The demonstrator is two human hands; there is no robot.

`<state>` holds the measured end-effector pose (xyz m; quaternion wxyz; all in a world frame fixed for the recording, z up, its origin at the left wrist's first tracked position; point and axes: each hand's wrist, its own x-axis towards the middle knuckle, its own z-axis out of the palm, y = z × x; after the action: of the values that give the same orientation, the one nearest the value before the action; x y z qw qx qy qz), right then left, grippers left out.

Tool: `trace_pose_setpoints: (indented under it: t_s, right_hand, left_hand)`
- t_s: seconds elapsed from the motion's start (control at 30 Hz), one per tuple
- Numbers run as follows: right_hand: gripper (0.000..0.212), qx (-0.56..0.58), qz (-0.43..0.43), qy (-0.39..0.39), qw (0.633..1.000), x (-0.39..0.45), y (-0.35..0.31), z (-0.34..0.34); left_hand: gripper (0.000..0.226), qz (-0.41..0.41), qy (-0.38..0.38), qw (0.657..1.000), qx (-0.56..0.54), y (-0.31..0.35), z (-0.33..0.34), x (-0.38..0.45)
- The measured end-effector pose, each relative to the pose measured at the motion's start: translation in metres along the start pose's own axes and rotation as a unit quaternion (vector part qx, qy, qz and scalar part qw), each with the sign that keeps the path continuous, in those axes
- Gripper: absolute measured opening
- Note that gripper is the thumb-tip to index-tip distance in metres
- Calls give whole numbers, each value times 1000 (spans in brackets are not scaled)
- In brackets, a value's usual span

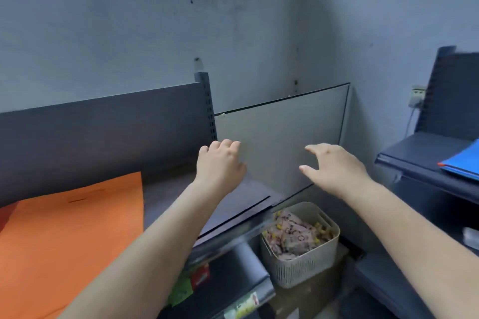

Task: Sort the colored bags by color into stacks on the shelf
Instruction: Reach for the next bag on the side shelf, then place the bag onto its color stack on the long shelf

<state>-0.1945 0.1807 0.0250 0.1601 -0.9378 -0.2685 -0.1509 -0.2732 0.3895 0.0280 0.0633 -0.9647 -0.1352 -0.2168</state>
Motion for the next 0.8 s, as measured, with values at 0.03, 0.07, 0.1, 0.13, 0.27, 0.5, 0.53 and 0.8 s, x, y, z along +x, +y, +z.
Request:
trace_pose_setpoints:
  t_s: [0.03, 0.07, 0.1, 0.13, 0.27, 0.5, 0.53, 0.8]
  right_hand:
    - [54, -16, 10, 2, 1000, 0, 20, -5]
    - [54, -29, 20, 4, 999, 0, 40, -9]
    - [54, -41, 28, 6, 999, -1, 60, -14]
    - [53, -52, 37, 7, 998, -3, 81, -18]
    - [48, -90, 86, 4, 992, -13, 169, -35]
    - [46, -141, 178, -1, 974, -32, 301, -54]
    - [47, -148, 189, -5, 971, -34, 316, -56]
    - [50, -153, 281, -39, 947, -58, 410, -52]
  left_hand:
    - [43, 13, -6, 1000, 1, 20, 4, 11]
    - [43, 26, -11, 1000, 0, 41, 8, 21]
    - [44, 39, -13, 999, -3, 61, 12, 30]
    - [44, 50, -13, 999, -9, 82, 16, 39]
    - [44, 91, -14, 995, -45, 171, 33, 71]
    - [42, 165, -24, 982, -89, 314, 67, 105]
    - [41, 174, -25, 980, -93, 330, 72, 108]
    - [44, 273, -58, 952, -122, 437, 115, 127]
